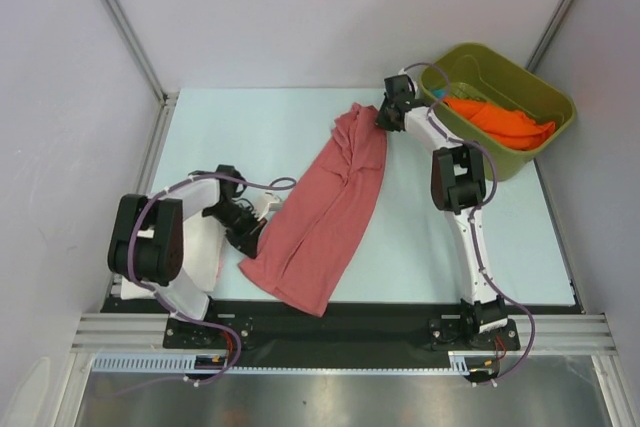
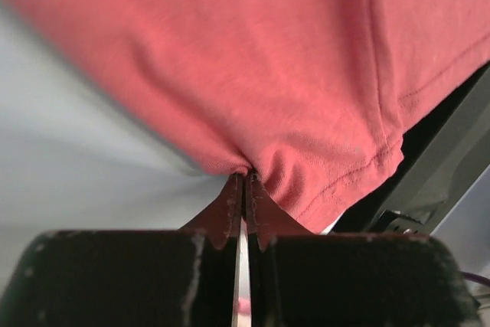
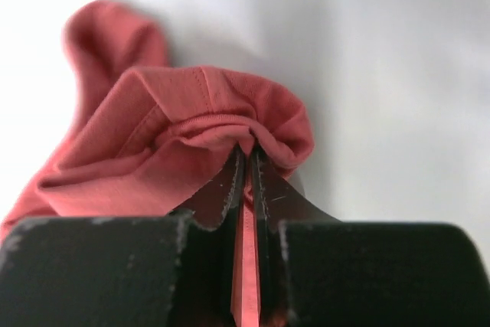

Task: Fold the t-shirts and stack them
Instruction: Fold the tshirt

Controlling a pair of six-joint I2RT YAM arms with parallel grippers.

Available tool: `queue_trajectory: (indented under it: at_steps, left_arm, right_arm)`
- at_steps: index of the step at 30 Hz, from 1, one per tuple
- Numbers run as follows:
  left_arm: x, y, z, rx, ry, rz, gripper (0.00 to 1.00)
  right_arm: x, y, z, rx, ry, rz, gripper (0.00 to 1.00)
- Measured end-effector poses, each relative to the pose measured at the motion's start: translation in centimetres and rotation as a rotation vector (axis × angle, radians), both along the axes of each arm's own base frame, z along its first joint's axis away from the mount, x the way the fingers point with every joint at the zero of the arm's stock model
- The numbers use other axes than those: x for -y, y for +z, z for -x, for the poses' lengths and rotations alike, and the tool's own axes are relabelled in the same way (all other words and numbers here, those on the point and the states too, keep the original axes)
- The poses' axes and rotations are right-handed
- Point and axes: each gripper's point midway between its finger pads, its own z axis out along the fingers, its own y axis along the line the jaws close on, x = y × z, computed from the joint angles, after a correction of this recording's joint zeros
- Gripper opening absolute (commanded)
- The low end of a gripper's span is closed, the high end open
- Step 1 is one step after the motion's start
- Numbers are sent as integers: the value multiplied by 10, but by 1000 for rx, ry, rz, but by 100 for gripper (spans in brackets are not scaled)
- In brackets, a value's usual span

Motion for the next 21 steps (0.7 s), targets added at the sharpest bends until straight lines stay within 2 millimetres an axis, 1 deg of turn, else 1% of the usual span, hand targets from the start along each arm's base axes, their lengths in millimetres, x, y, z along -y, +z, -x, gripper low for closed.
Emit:
queue_trajectory:
  at_steps: [1,4,6,7,11,16,18,21]
  left_arm:
    - [5,0,-1,0,-14,8,4]
    - [26,1,-3,-1,-50,43,5]
    - [37,2,-7,5,-58,65,6]
    - [43,3,-11,14,-54,79,7]
    - [60,3,-15,30,-67,106,8]
    - [88,2,-4,6,-119,153,7]
    - [93,3,-1,0,-131,163,7]
    - [92,2,2,-8,-134,161,8]
  right_arm:
    - [-2,0,-10,16,2,1,0]
    - [-1,2,-30,51,-3,10,0]
    - [3,2,-36,64,-10,24,0]
    - [5,3,-38,70,-13,31,0]
    - [16,6,-47,97,-9,89,0]
    - [28,7,-50,117,21,189,0]
    - [30,9,-51,128,43,218,0]
    - [32,8,-51,130,67,246,3]
